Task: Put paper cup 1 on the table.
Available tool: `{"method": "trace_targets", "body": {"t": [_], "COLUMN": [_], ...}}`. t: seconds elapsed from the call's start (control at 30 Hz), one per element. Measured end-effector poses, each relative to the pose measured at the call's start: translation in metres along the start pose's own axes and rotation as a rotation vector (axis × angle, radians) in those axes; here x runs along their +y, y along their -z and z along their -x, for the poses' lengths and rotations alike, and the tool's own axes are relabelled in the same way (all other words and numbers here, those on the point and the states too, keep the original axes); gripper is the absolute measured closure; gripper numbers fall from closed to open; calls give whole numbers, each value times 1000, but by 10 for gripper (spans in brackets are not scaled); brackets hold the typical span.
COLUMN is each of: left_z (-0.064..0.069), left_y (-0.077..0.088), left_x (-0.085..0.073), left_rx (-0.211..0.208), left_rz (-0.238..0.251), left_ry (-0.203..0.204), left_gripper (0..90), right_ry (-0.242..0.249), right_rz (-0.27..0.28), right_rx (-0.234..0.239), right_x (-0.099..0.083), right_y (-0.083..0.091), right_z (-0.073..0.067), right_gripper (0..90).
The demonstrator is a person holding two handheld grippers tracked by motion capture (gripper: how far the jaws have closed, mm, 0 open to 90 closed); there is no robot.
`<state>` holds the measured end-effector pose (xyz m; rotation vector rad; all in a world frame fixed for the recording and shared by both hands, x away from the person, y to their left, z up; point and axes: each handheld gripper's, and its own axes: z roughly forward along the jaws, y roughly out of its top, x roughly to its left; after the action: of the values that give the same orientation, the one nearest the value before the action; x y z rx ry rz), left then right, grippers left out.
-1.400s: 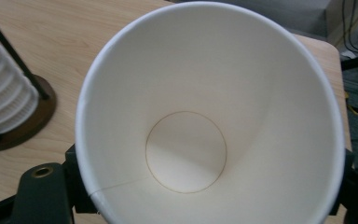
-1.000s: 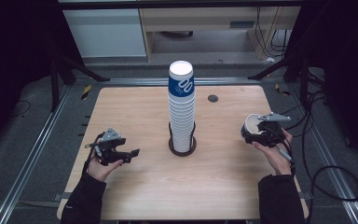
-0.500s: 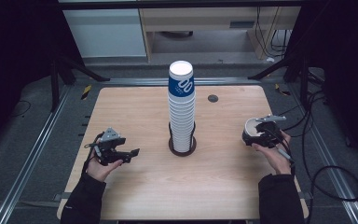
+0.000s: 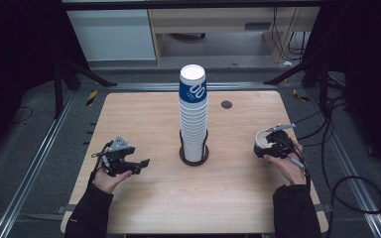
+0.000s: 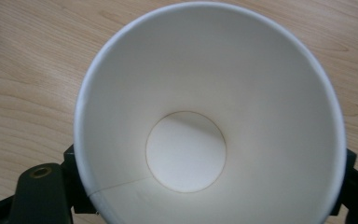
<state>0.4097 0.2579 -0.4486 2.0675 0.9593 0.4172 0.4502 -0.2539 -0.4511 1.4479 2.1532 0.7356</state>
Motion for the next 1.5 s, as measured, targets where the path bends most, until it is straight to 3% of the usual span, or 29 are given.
{"method": "trace_targets", "body": {"t": [0.53,0.83,1.13,1.5], "left_z": [0,0,1,0], "left_y": [-1,-1,0,1], "left_x": [0,0,0,0], "left_rx": [-4,-6,-8,-8], "left_rz": [-5,-4,-2,1], "left_ry": [-1,-1,-5,-9], "left_gripper": [204,205,206,206], "right_ry": [-1,6,-8,-37], "right_rz": [-29,-64,-36,54], "right_rx": [16,25,44,31], "right_x": [-1,0,1,4], "right_y": [-6,-12,-2,23], "right_z": [0,0,1,5], "right_gripper": [186,128,58,31]}}
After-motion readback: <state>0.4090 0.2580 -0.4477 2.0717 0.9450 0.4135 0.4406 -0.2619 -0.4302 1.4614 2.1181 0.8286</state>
